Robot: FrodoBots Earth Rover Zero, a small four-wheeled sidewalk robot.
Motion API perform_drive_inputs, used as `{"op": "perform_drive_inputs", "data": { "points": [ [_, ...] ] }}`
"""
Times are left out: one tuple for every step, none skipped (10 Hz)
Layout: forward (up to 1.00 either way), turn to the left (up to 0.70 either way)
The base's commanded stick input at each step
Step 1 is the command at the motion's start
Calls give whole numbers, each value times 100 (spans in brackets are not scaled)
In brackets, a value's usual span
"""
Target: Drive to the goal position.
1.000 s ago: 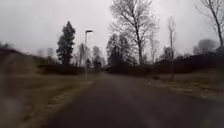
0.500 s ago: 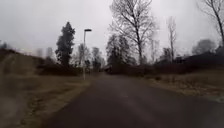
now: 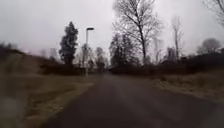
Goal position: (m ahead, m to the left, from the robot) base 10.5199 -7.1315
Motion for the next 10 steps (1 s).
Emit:
{"op": "perform_drive_inputs", "data": {
  "points": [
    [67,0],
    [67,0],
    [67,0],
    [67,5],
    [67,11],
    [67,17],
    [67,23],
    [67,29],
    [67,17],
    [67,0]
  ]
}}
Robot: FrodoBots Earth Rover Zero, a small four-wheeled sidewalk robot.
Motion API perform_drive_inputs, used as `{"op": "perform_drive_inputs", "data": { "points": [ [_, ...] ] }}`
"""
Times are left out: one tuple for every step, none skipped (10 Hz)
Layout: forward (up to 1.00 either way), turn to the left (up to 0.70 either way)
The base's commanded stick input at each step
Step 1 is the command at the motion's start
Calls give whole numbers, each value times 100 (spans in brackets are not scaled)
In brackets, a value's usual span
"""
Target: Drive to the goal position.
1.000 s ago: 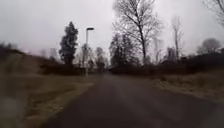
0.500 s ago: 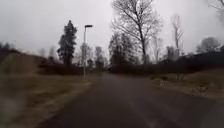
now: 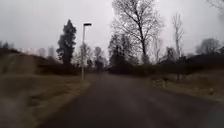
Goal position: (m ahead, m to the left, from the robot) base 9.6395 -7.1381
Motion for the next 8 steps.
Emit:
{"op": "perform_drive_inputs", "data": {
  "points": [
    [67,0],
    [67,0],
    [67,0],
    [67,0],
    [67,0],
    [67,0],
    [67,0],
    [67,0]
  ]
}}
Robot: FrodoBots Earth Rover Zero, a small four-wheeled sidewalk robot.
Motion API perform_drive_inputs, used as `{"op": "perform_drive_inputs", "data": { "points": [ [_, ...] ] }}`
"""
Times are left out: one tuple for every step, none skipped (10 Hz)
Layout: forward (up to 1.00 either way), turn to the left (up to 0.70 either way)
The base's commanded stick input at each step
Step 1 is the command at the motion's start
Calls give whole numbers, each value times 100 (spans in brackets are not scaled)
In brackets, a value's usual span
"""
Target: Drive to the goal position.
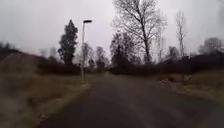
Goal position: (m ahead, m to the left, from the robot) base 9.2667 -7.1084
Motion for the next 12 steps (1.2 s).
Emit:
{"op": "perform_drive_inputs", "data": {
  "points": [
    [67,0],
    [67,0],
    [67,0],
    [67,0],
    [67,3],
    [67,16],
    [67,29],
    [67,18],
    [67,0],
    [67,0],
    [67,0],
    [67,0]
  ]
}}
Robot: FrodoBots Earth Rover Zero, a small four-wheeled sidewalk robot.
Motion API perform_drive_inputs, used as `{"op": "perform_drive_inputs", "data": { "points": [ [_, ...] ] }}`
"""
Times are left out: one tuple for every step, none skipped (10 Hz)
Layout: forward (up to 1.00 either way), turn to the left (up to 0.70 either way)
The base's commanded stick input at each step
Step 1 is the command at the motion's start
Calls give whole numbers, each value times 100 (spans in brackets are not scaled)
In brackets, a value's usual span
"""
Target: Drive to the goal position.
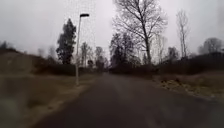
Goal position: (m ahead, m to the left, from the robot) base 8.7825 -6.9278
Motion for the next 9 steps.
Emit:
{"op": "perform_drive_inputs", "data": {
  "points": [
    [67,0],
    [67,0],
    [67,0],
    [67,0],
    [67,0],
    [67,0],
    [67,0],
    [67,0],
    [67,0]
  ]
}}
